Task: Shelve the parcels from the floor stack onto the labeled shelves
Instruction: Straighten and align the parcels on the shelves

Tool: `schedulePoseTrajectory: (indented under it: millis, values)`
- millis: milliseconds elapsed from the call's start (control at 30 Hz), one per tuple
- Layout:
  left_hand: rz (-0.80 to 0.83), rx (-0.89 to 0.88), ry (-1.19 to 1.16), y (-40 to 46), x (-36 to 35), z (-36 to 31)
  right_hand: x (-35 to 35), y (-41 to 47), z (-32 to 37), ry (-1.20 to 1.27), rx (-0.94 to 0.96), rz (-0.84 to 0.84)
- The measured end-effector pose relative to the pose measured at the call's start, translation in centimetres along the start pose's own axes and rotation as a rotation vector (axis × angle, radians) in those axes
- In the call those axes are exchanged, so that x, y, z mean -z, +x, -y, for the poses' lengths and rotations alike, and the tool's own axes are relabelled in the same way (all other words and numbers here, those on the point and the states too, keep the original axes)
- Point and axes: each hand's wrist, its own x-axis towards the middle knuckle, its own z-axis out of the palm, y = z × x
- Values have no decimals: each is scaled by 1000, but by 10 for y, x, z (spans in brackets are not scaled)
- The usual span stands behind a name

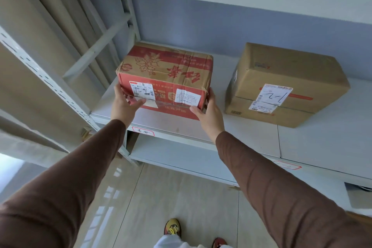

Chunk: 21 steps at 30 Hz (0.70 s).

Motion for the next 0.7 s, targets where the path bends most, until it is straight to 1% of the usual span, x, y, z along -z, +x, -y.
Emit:
schedulePoseTrajectory:
  millis: [300, 433, 633, 700]
  values:
    - [11, -40, 60, 39, -18, -12, 5, 35, 5, -43, -24, -25]
    - [21, -13, 86, 49, -22, -15, 6, 44, 5, -75, -37, -32]
    - [5, 14, 164, 38, -21, -16, 9, 40, 5, -100, -36, -19]
    - [-17, 51, 192, 26, -18, -17, 8, 30, 4, -96, -53, -19]
